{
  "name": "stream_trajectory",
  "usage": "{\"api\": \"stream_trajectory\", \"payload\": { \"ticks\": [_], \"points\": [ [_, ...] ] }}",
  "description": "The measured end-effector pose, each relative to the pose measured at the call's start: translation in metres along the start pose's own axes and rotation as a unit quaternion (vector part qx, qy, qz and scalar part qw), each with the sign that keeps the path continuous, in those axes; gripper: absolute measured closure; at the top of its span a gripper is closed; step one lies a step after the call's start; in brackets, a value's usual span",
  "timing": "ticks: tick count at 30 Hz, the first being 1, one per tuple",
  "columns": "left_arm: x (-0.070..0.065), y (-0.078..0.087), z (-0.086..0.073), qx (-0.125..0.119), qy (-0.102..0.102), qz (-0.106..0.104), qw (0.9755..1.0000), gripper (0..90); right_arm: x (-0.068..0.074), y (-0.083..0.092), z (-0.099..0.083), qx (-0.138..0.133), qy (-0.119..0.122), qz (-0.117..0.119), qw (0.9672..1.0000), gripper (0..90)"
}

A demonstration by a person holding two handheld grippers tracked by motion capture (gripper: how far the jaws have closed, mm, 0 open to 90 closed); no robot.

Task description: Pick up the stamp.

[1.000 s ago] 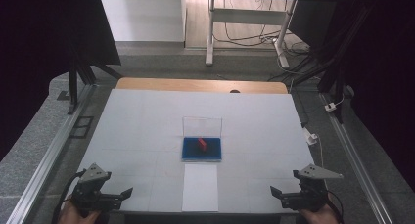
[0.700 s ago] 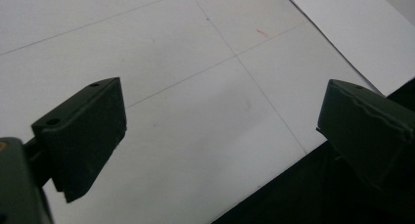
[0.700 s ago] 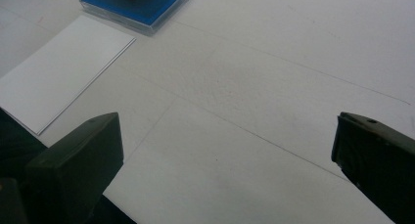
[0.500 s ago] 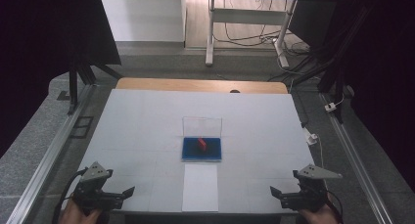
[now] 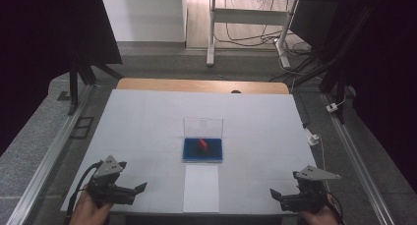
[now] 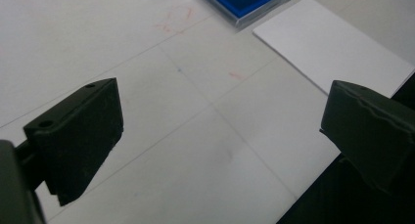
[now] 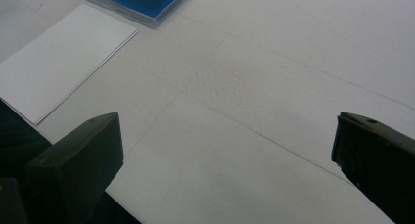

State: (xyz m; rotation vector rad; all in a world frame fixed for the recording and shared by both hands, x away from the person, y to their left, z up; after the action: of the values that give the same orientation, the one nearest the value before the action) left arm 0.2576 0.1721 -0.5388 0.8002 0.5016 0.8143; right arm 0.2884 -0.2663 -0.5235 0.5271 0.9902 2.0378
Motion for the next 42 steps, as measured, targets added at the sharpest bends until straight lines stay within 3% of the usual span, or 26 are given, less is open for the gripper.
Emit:
{"api": "stream_trajectory", "payload": {
  "ticks": [9, 13, 19, 28, 42],
  "points": [
    [-0.006, -0.018, 0.024, 0.006, -0.01, -0.011, 0.9999, 2.4, 0.001, -0.001, 0.0, 0.001, 0.004, 0.002, 1.0, 0.0],
    [-0.008, -0.027, 0.039, 0.006, -0.025, -0.009, 0.9996, 1.6, 0.002, -0.001, 0.0, 0.001, 0.006, 0.002, 1.0, 0.0],
    [-0.013, -0.042, 0.06, 0.005, -0.048, -0.023, 0.9986, 0.1, 0.003, -0.001, 0.0, 0.003, 0.012, 0.005, 0.9999, 0.0],
    [-0.022, -0.069, 0.085, 0.02, -0.078, -0.032, 0.9962, 0.2, 0.004, -0.001, -0.001, 0.007, 0.019, 0.006, 0.9998, 0.0],
    [-0.028, -0.103, 0.116, 0.02, -0.089, -0.054, 0.9944, 0.0, 0.008, -0.003, -0.002, 0.014, 0.033, 0.011, 0.9993, 0.0]
  ]
}}
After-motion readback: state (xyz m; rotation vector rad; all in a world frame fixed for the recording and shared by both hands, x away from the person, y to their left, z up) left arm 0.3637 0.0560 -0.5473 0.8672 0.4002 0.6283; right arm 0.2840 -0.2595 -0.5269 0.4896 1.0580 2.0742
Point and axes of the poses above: each handheld gripper's, and its own axes: y roughly backward along the jaws, z roughly out of its top, x roughly to its left, the point moved 10 cm from there along -y, roughly forward along the jaws, and after that the axes turned 10 degrees about x, right-handed, at the moved point
